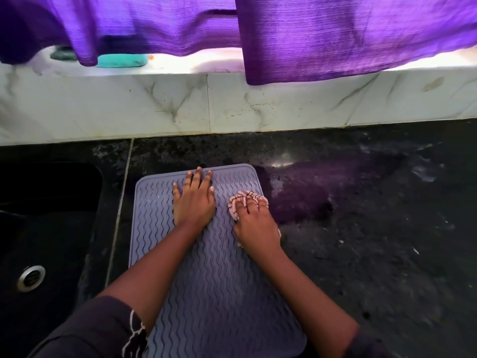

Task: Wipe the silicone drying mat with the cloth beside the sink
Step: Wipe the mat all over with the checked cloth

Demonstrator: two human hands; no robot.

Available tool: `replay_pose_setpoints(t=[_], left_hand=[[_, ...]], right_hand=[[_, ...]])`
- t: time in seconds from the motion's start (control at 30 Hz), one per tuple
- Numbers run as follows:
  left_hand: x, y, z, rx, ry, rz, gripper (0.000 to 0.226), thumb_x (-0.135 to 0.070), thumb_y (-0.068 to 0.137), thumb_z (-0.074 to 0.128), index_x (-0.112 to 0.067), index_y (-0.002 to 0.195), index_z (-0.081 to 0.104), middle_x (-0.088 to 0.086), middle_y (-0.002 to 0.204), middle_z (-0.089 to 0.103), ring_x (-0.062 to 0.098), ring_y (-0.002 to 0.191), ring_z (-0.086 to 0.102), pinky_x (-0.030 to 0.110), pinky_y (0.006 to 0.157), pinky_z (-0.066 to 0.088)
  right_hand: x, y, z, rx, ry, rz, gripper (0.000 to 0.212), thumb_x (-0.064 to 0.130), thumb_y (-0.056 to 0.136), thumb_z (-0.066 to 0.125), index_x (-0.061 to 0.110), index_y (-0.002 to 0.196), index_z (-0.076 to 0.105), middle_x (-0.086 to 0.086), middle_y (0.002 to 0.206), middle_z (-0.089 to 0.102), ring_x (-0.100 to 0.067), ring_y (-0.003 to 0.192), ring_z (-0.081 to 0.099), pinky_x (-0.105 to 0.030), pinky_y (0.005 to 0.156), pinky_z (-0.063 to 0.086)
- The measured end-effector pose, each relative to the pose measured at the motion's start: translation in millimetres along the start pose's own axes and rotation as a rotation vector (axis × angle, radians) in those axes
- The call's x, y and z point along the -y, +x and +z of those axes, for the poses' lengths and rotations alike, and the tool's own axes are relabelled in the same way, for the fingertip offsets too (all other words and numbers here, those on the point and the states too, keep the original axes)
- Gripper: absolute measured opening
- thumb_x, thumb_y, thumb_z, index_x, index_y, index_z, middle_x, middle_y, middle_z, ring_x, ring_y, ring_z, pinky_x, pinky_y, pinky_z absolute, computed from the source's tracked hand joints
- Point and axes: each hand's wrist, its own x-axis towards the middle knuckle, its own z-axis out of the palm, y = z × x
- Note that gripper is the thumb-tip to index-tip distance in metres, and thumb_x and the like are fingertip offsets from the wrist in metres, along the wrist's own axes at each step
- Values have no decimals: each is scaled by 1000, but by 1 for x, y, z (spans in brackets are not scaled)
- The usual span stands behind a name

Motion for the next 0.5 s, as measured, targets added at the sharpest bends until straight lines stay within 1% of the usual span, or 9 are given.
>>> replay_pose_setpoints(t=[0.03, 0.1, 0.13, 0.17, 0.2, 0.27, 0.3, 0.4, 0.5], left_hand=[[0, 0, 0, 5, -3, -3, 52, -38, 97, 21, -27, 148, 17, -1, 158, 15, 20, 145, 10, 49, 114, -2], [0, 0, 0, 10, -12, -4, 52, -39, 97, 21, -28, 148, 16, -1, 158, 14, 20, 145, 9, 49, 114, -3], [0, 0, 0, 11, -15, -2, 53, -39, 97, 20, -28, 148, 16, -1, 158, 14, 20, 145, 9, 49, 114, -2], [1, 1, 0, 11, -13, -1, 53, -40, 97, 20, -28, 148, 16, -1, 158, 13, 20, 145, 9, 49, 114, -2], [1, 0, 0, 10, -5, 1, 53, -40, 97, 19, -28, 148, 15, -1, 158, 13, 20, 145, 9, 49, 114, -1], [2, 0, 2, 7, 1, 1, 53, -40, 97, 19, -28, 148, 14, -1, 158, 13, 20, 145, 9, 49, 114, -2], [2, 0, 2, 9, 0, 2, 53, -40, 97, 18, -28, 148, 14, -1, 158, 13, 19, 145, 9, 48, 113, -2], [2, 0, 2, 8, 3, 3, 53, -41, 97, 18, -28, 148, 14, -1, 158, 12, 19, 145, 8, 48, 113, -4], [1, -1, 0, 13, -3, 8, 53, -40, 97, 18, -28, 148, 13, -1, 158, 11, 19, 145, 7, 48, 113, -4]], right_hand=[[2, 5, -6, 17, -16, -2, 51, 27, 92, 42, 10, 139, 33, -19, 141, 39, -38, 129, 33, -44, 105, 30], [0, 18, -22, 61, 44, 3, 40, 24, 89, 49, 12, 127, 49, -14, 124, 56, -32, 111, 51, -41, 89, 44], [-4, 27, -30, 63, 100, 20, 38, 25, 88, 51, 15, 124, 52, -12, 118, 59, -30, 104, 55, -40, 84, 47], [-8, 37, -34, 30, 148, 34, 39, 25, 88, 51, 16, 126, 51, -11, 119, 59, -30, 103, 55, -40, 83, 47], [-9, 49, -35, -20, 168, 36, 41, 25, 89, 48, 16, 129, 48, -12, 125, 55, -31, 110, 51, -41, 89, 44], [-5, 67, -30, -49, 104, 1, 47, 27, 93, 42, 15, 138, 39, -13, 139, 44, -33, 126, 36, -42, 103, 30], [-3, 72, -25, -43, 59, -11, 48, 28, 94, 39, 15, 139, 36, -13, 141, 41, -33, 129, 32, -41, 106, 26], [-3, 87, -23, -44, 64, -8, 44, 27, 93, 37, 14, 135, 43, -15, 132, 50, -34, 122, 38, -41, 99, 32], [-8, 90, -33, 43, 85, -26, 41, 26, 93, 38, 16, 132, 47, -15, 130, 53, -33, 120, 42, -43, 96, 39]])
